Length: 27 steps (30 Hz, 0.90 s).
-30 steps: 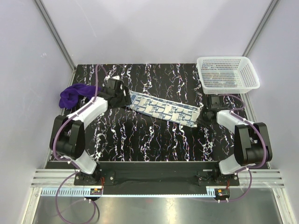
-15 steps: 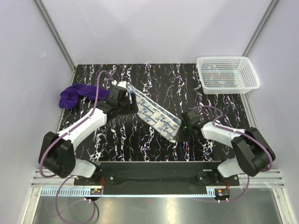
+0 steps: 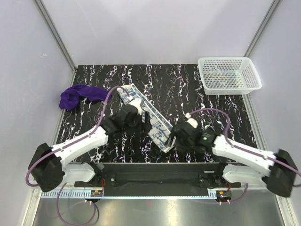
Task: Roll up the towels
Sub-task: Roll the towel
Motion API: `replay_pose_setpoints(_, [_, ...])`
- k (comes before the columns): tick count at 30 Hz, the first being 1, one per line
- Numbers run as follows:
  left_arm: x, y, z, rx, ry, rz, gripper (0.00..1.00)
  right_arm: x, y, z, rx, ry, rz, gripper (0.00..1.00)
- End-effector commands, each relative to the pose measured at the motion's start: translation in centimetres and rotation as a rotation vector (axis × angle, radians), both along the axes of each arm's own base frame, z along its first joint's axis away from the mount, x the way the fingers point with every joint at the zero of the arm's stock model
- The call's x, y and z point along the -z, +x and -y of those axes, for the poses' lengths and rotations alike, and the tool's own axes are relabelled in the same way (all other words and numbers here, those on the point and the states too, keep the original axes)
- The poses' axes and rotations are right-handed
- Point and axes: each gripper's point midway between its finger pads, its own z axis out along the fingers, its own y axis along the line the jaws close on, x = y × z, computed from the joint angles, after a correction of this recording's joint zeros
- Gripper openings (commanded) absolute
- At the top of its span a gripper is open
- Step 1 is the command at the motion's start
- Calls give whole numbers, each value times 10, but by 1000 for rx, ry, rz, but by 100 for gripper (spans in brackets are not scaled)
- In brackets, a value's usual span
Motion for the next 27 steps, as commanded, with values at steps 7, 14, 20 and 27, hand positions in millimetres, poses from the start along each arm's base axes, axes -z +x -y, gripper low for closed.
replay_pose_setpoints(7, [4,-34,72,193,-228,18,71,29,-3,54,184,-27,71,76])
replay_pose_setpoints(14, [28,-54,101,285,-313,-41,65,52,28,36,190,75,54,71])
replay_pose_setpoints(20, [45,-64,111,321,-369,-83,52,62,37,29,167,80,24,68])
replay_pose_setpoints(27, [62,-82,121,358,-412,-138,45,81,32,23,170,111,-21,63])
